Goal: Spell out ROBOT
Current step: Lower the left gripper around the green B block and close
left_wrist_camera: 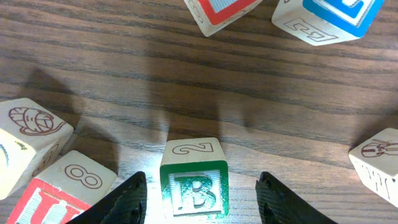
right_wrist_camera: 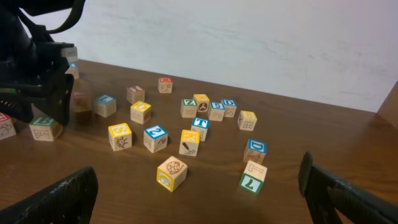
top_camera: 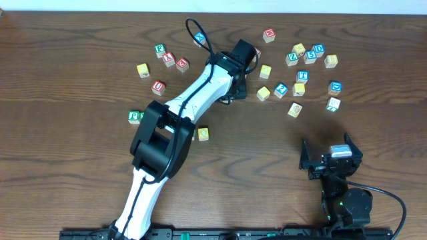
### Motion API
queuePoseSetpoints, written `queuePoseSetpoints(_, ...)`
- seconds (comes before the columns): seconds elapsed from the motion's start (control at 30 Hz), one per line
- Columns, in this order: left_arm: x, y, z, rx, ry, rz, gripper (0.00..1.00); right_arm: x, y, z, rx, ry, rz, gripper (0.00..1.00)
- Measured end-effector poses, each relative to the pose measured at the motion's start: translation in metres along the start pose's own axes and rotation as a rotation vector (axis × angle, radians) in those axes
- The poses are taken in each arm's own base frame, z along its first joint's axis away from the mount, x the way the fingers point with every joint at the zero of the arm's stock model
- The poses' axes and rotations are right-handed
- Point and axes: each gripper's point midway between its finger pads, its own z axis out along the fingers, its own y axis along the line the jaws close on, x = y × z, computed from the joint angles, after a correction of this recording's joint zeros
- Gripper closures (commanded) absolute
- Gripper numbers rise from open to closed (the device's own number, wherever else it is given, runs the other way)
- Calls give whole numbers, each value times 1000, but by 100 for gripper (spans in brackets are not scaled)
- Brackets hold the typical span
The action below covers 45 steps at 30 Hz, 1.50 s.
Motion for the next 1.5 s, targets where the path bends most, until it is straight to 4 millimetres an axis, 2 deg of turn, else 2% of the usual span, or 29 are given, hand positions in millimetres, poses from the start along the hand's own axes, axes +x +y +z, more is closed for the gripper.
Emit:
queuePoseSetpoints(0.77,1,0,5,-2,3,0,46,0,0,0,0,0,0,1)
queuePoseSetpoints(0.87,1,0,5,-3,3,0,53,0,0,0,0,0,0,1)
queuePoseSetpoints(1.0,1,0,5,-3,3,-3,66,0,0,0,0,0,0,1)
queuePoseSetpoints(1.07,1,0,5,-3,3,-4,69,0,0,0,0,0,0,1)
queuePoseSetpoints(1.5,1,0,5,-2,4,9,70,0,0,0,0,0,0,1)
